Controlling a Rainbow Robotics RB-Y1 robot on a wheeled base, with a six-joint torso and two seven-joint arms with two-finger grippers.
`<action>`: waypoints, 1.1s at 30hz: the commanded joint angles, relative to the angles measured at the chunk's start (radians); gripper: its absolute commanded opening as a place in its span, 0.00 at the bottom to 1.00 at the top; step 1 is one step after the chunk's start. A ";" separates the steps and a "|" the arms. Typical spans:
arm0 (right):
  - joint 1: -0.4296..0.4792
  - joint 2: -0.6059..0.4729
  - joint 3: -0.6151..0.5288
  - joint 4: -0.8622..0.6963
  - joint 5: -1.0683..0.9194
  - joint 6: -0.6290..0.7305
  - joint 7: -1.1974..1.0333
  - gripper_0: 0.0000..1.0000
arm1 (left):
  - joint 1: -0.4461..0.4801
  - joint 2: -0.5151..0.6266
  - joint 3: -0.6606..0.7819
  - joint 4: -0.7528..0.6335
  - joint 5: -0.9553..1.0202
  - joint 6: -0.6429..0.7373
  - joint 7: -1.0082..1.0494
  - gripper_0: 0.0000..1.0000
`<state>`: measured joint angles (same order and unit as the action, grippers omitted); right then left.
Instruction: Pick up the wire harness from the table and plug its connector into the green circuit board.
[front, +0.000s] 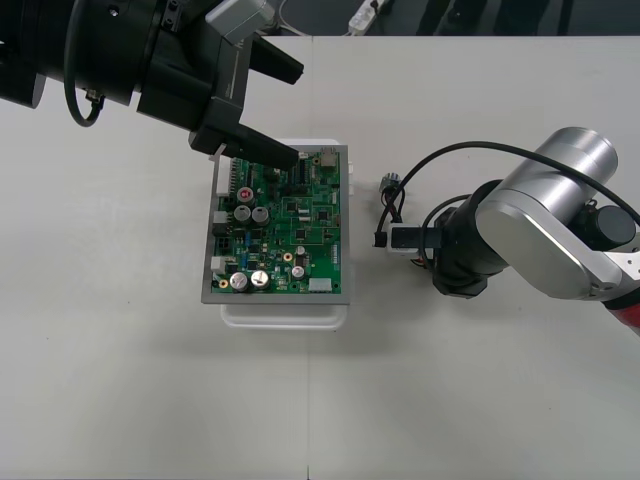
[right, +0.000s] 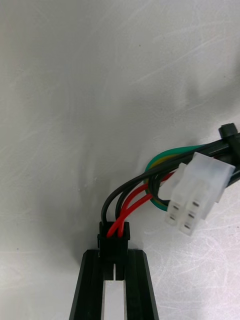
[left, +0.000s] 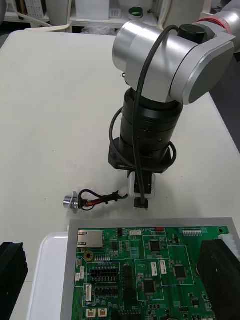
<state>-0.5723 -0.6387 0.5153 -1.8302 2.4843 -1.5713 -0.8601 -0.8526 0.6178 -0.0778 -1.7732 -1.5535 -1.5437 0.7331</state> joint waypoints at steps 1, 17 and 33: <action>-0.032 0.014 -0.023 -0.017 -0.012 0.000 -0.010 0.00 | -0.054 -0.017 -0.005 -0.023 -0.003 -0.027 0.032 1.00; -0.041 -0.032 -0.104 -0.018 -0.119 0.000 0.026 0.00 | -0.054 -0.017 -0.005 -0.023 -0.003 -0.027 0.032 1.00; -0.041 -0.134 -0.189 -0.018 -0.329 0.000 0.064 0.00 | -0.054 -0.017 -0.005 -0.023 -0.003 -0.027 0.032 1.00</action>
<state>-0.5775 -0.7236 0.3824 -1.8303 2.1932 -1.5713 -0.8515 -0.8526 0.6178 -0.0778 -1.7732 -1.5536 -1.5437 0.7331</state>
